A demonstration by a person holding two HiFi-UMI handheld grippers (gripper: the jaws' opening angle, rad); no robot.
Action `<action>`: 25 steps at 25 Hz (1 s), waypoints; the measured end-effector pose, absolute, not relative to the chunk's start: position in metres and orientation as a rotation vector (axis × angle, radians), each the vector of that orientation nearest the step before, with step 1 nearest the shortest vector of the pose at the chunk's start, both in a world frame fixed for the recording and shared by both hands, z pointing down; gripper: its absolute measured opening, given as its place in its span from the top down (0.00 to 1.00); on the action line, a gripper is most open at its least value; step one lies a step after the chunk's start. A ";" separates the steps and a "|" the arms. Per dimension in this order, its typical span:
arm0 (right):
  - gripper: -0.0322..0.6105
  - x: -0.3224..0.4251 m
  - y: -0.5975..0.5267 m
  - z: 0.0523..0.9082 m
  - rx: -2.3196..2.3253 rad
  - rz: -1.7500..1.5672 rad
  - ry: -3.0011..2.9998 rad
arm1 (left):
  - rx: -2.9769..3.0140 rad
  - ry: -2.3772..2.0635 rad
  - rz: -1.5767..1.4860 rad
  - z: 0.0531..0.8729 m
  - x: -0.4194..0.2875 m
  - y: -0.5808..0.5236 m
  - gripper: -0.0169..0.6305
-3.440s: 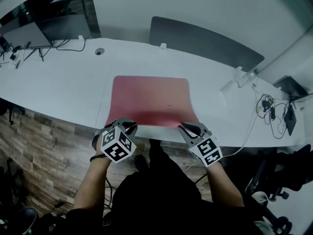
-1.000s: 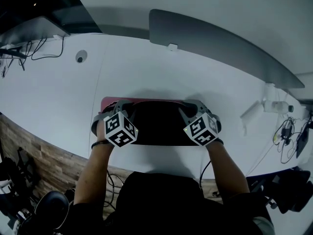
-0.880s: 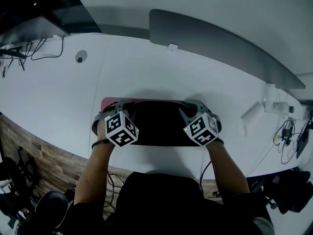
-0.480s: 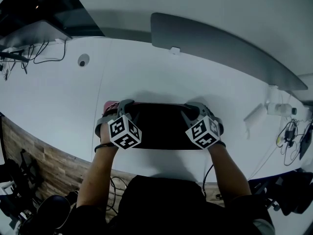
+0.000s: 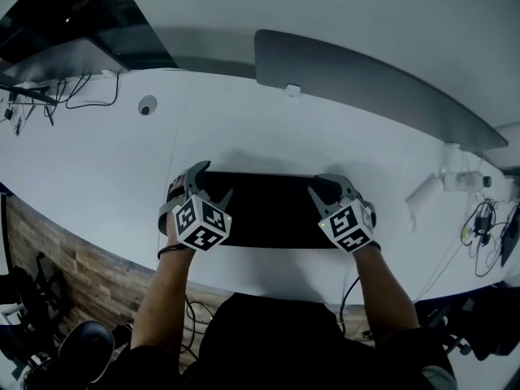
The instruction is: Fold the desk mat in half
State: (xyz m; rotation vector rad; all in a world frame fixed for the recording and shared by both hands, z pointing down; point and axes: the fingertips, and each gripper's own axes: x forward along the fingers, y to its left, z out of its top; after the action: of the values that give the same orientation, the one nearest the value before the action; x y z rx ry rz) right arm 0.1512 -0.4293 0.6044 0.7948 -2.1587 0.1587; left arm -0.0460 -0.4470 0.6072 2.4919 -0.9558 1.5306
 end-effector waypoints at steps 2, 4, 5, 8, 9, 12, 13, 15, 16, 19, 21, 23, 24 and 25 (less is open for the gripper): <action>0.84 0.147 -0.424 0.592 0.816 0.157 -2.175 | 2.498 -0.982 1.460 0.595 -0.050 -0.439 0.50; 0.87 0.139 -0.415 0.578 0.830 0.152 -2.200 | 2.509 -1.008 1.391 0.581 -0.053 -0.430 0.50; 0.89 0.135 -0.410 0.571 0.835 0.147 -2.212 | 2.517 -1.026 1.370 0.574 -0.054 -0.426 0.50; 0.92 0.125 -0.389 0.554 0.852 0.142 -2.237 | 2.543 -1.084 1.318 0.554 -0.061 -0.408 0.50; 0.93 0.122 -0.380 0.548 0.863 0.144 -2.245 | 2.550 -1.103 1.283 0.546 -0.063 -0.401 0.50; 0.95 0.114 -0.354 0.527 0.901 0.162 -2.280 | 2.578 -1.147 1.168 0.523 -0.067 -0.375 0.50; 0.95 0.110 -0.346 0.520 0.908 0.172 -2.303 | 2.591 -1.148 1.137 0.516 -0.067 -0.366 0.50; 0.95 0.102 -0.327 0.503 0.917 0.201 -2.368 | 2.618 -1.136 1.080 0.503 -0.067 -0.346 0.50; 0.95 0.098 -0.317 0.493 0.926 0.214 -2.397 | 2.627 -1.133 1.047 0.495 -0.068 -0.334 0.50; 0.95 0.089 -0.283 0.469 0.959 0.203 -2.434 | 2.629 -1.156 0.924 0.467 -0.078 -0.300 0.50; 0.95 0.081 -0.260 0.453 0.975 0.202 -2.469 | 2.622 -1.180 0.847 0.450 -0.089 -0.280 0.50; 0.95 0.075 -0.241 0.436 0.995 0.229 -2.524 | 2.620 -1.209 0.776 0.435 -0.099 -0.263 0.51; 0.95 0.073 -0.232 0.428 1.010 0.239 -2.546 | 2.622 -1.226 0.730 0.426 -0.103 -0.255 0.51; 0.95 0.072 -0.225 0.421 1.027 0.243 -2.561 | 2.626 -1.243 0.677 0.417 -0.107 -0.248 0.52</action>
State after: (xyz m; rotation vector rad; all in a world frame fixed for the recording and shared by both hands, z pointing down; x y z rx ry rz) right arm 0.0723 -0.2246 0.4209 1.0268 -2.5610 0.2434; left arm -0.1067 -0.2485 0.4171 2.6259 -1.2429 0.6775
